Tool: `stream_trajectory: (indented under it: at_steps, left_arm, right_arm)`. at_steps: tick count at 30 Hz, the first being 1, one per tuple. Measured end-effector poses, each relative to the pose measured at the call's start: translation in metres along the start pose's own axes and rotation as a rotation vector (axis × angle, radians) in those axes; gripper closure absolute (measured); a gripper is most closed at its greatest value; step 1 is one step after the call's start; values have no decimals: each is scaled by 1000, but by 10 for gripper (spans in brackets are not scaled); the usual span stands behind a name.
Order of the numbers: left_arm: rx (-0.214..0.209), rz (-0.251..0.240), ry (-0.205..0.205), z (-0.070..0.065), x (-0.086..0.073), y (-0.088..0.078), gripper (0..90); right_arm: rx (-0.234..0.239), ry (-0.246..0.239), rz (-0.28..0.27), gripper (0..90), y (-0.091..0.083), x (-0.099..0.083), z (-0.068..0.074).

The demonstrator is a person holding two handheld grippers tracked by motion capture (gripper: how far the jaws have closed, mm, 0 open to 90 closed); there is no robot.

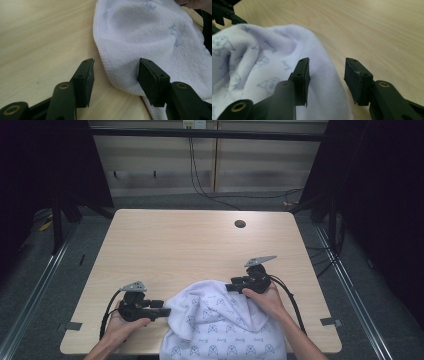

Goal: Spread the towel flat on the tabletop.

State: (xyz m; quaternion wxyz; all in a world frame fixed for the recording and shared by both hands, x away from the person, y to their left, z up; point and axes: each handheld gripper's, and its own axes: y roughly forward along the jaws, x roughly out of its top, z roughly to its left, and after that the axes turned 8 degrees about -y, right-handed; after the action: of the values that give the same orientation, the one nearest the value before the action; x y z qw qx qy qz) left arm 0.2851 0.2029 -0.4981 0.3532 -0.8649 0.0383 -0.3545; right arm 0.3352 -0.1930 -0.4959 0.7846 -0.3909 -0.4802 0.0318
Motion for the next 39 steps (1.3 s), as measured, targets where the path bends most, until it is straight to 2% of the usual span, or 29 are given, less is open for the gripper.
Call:
stream_trajectory:
  at_steps: [1, 2, 3, 4, 5, 7, 11, 12, 14, 16, 18, 19, 22, 23, 24, 26, 30, 32, 34, 37, 39]
  left_arm:
    - [6, 18, 5, -2, 0, 3, 514]
    - [-1, 33, 17, -3, 0, 5, 590]
    - [17, 24, 22, -5, 0, 5, 671]
    - [35, -2, 40, -7, 1, 3, 745]
    - [12, -44, 36, -7, 4, -1, 800]
    - [12, -112, 41, -8, 10, -11, 842]
    - [-6, -198, 57, -12, 20, -23, 854]
    - [-16, -217, 63, -16, 22, -25, 854]
    - [-41, -232, 103, -26, 23, -27, 851]
    - [-57, -222, 129, -36, 23, -24, 845]
    - [-74, -185, 139, -43, 20, -16, 841]
    - [-77, -168, 149, -46, 19, -12, 840]
    - [-90, -126, 183, -56, 18, 0, 830]
    - [-101, -119, 183, -59, 19, 4, 827]
    - [-104, -114, 190, -61, 20, 8, 823]
    - [-115, -91, 193, -64, 21, 15, 823]
    - [-110, -64, 217, -67, 21, 24, 830]
    - [-110, -61, 211, -65, 20, 25, 833]
    - [-115, -62, 205, -62, 19, 23, 836]
    - [-117, -64, 205, -60, 19, 23, 843]
    - [-117, -62, 197, -58, 20, 24, 842]
  right_arm:
    - [-10, -3, 21, 572, 1, -2, 0]
    - [-2, -1, 30, 630, 2, -3, 1]
    - [-13, -9, 29, 720, 1, -4, 2]
    - [-49, -21, 14, 803, -3, -4, 4]
    - [-38, -17, -11, 834, -7, -3, 4]
    - [-52, -13, -71, 859, -20, 1, 6]
    - [-72, -53, -201, 861, -54, 11, 16]
    - [-61, -69, -225, 861, -62, 13, 21]
    - [-19, -104, -243, 857, -75, 13, 34]
    - [43, -139, -226, 851, -80, 6, 51]
    - [70, -193, -180, 846, -77, -10, 71]
    - [70, -217, -167, 844, -75, -20, 80]
    - [113, -212, -65, 793, -62, -47, 96]
    - [131, -199, -36, 769, -59, -54, 99]
    - [139, -193, -11, 746, -57, -59, 100]
    - [139, -172, -13, 700, -60, -63, 98]
    - [97, -118, -91, 655, -75, -61, 83]
    - [79, -103, -103, 632, -76, -59, 75]
    - [81, -60, -137, 620, -77, -57, 67]
    - [90, -25, -221, 621, -84, -51, 58]
    - [92, -23, -219, 615, -84, -49, 56]
